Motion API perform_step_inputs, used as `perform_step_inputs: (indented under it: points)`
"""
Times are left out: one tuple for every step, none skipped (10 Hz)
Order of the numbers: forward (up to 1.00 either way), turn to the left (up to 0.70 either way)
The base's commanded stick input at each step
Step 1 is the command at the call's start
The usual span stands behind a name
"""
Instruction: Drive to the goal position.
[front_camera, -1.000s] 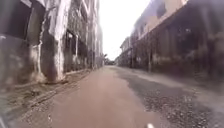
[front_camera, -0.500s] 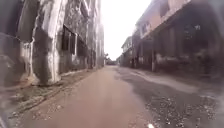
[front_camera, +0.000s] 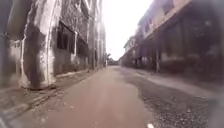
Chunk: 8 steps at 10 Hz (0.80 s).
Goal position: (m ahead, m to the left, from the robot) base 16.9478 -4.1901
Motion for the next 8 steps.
perform_step_inputs:
  points:
    - [1.00, 0.11]
    - [1.00, 0.00]
    - [1.00, 0.00]
    - [1.00, 0.00]
    - [1.00, 0.00]
    - [1.00, 0.00]
    - [1.00, 0.00]
    - [1.00, 0.00]
